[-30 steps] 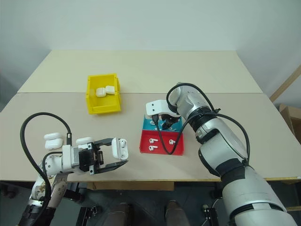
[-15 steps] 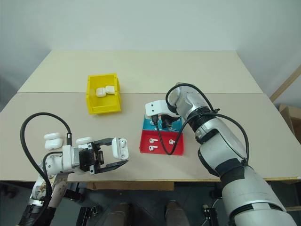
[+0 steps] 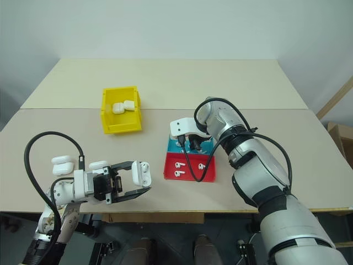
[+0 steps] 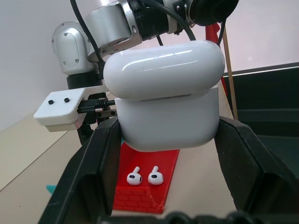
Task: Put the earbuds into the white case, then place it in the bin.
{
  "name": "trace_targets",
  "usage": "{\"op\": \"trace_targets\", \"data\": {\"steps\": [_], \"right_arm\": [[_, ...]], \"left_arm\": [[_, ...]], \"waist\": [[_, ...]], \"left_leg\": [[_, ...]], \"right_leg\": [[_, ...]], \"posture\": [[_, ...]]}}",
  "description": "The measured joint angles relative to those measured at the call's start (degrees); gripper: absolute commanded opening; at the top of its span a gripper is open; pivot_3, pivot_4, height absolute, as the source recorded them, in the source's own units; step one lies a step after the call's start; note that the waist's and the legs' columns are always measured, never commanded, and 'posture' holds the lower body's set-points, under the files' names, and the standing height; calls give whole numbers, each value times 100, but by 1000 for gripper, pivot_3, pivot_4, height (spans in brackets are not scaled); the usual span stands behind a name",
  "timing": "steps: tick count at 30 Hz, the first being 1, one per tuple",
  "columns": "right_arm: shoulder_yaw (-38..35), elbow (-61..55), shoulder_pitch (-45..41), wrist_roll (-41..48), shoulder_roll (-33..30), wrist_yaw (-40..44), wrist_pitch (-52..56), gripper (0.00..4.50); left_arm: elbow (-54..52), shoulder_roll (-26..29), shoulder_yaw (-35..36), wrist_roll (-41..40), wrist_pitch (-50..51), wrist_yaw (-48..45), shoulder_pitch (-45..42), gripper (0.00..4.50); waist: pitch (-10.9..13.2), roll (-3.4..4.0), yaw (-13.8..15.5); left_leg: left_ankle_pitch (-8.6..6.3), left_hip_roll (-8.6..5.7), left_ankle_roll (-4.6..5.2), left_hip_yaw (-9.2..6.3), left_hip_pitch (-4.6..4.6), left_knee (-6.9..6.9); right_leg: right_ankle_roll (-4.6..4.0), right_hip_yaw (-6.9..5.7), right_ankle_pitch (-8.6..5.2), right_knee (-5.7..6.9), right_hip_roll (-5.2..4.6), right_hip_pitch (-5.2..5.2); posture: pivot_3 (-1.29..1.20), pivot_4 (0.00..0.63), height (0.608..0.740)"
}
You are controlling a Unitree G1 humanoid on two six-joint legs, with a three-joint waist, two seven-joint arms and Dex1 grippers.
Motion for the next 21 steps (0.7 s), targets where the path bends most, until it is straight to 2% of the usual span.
{"op": "trace_targets", "data": {"steps": [12,16,21], "right_arm": [[-206,-346,30,61,-142,-46,19,998],[-516,-975,112,198,-416,101,398,998],[-1331,-2221,370,727,-866,167,1333,998]], "left_arm": [[0,-5,-24,13,4,12,-132,2738],[2,-18,-59,-18,14,9,-208,2738],[19,-100,-129,-32,131,63,-485,2738]], "waist": [[0,0,6],[0,0,16],[0,0,37]], "left_leg": [[0,0,0,-1,-2,0],[0,0,0,-1,-3,0],[0,-2,0,-3,-6,3]], "right_leg": [[0,0,0,-1,-1,-1],[0,-1,0,0,0,-1],[1,-1,0,-1,-1,1]], "posture": [[0,150,740],[0,150,740],[0,150,740]]}}
